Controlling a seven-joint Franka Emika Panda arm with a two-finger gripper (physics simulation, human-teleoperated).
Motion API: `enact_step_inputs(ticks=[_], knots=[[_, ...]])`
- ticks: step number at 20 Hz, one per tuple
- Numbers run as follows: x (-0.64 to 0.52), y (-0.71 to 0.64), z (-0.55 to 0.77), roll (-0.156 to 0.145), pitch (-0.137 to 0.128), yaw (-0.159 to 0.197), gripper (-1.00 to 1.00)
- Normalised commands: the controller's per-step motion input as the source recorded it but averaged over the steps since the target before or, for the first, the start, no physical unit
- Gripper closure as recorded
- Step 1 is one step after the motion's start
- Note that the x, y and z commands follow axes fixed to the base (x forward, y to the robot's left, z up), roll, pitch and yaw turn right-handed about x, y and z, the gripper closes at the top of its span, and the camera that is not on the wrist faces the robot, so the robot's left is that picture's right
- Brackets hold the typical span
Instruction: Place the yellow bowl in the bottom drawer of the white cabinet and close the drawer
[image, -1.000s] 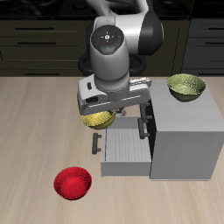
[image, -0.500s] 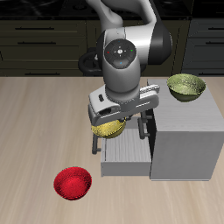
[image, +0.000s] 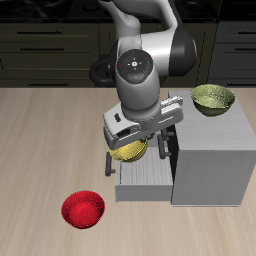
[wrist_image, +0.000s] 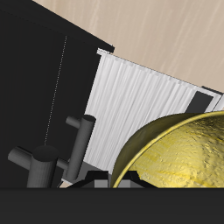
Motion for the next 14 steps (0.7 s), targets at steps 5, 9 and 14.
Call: enact_step_inputs(ticks=[5, 9, 14], knots=[[0.02, 0.30, -0.10, 0.080, 0.016, 0.026, 1.00], [-0.01, 0.36, -0.11, 0.071, 0.011, 0.033, 1.00], [0.00, 0.07, -0.12, 0.019, 0.028, 0.041, -1.00]])
